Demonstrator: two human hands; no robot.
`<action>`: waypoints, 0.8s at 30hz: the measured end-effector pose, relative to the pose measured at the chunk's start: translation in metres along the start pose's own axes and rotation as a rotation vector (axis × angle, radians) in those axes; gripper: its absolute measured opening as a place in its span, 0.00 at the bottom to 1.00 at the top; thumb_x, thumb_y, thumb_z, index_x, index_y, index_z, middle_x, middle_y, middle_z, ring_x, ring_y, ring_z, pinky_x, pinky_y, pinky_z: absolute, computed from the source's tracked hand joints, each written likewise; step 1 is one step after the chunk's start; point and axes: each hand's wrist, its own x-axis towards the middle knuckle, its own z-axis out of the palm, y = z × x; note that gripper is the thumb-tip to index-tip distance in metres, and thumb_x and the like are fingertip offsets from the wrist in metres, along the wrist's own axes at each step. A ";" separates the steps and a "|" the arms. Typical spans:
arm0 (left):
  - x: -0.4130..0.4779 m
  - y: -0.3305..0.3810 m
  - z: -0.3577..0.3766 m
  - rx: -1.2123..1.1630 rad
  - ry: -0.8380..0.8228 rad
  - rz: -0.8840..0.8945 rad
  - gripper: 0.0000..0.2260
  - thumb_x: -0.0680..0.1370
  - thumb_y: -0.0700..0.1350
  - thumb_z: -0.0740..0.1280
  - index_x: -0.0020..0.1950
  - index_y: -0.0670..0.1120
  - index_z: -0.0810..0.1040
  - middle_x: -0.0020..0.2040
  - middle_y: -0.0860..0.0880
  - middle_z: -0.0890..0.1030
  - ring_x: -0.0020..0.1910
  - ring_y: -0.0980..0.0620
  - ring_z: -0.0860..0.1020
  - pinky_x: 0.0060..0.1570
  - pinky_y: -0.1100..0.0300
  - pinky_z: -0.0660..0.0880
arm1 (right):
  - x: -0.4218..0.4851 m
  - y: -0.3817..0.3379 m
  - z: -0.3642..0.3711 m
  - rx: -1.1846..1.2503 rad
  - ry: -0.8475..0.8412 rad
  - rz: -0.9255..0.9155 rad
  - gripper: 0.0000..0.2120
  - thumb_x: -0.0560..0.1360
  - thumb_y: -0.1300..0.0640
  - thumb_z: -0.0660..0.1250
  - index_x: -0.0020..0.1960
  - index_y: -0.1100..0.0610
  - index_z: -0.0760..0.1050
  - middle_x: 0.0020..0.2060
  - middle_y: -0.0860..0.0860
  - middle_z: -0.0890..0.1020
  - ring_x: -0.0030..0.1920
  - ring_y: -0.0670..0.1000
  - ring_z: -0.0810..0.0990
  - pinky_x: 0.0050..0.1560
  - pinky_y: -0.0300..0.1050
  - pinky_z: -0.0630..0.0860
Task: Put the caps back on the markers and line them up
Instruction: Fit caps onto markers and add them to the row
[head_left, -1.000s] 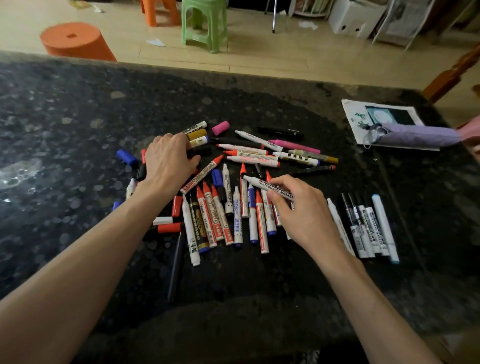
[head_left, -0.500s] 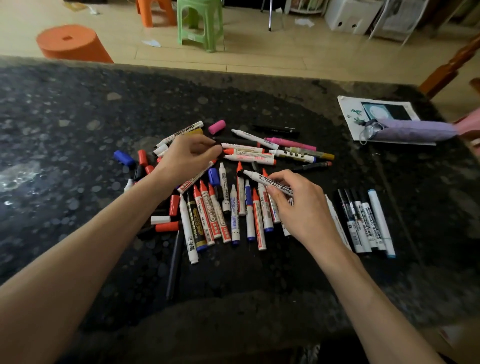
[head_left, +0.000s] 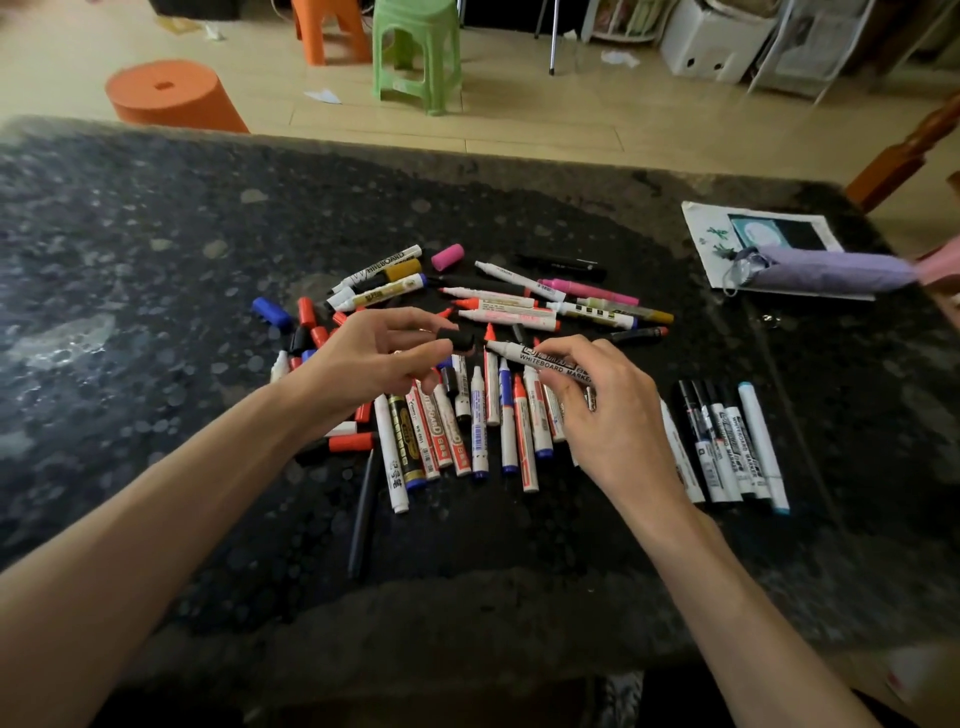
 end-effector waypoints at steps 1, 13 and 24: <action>-0.002 0.001 0.001 0.001 0.003 0.000 0.10 0.80 0.44 0.71 0.62 0.45 0.81 0.49 0.46 0.86 0.38 0.51 0.78 0.53 0.43 0.70 | 0.000 0.000 -0.001 -0.001 0.006 -0.007 0.11 0.82 0.56 0.69 0.64 0.50 0.80 0.51 0.44 0.80 0.52 0.42 0.79 0.54 0.42 0.78; -0.010 0.001 0.019 0.503 0.132 0.309 0.09 0.78 0.44 0.73 0.53 0.58 0.83 0.41 0.54 0.86 0.39 0.53 0.85 0.43 0.53 0.82 | -0.004 0.003 0.004 0.022 -0.057 -0.137 0.15 0.83 0.54 0.68 0.68 0.52 0.80 0.48 0.46 0.80 0.49 0.45 0.79 0.49 0.50 0.79; -0.014 0.001 0.043 0.483 0.264 0.462 0.08 0.81 0.37 0.68 0.57 0.44 0.86 0.36 0.53 0.85 0.35 0.57 0.83 0.36 0.69 0.76 | -0.015 0.001 0.010 0.088 0.063 -0.136 0.16 0.83 0.56 0.67 0.69 0.57 0.79 0.44 0.48 0.80 0.42 0.47 0.80 0.41 0.52 0.80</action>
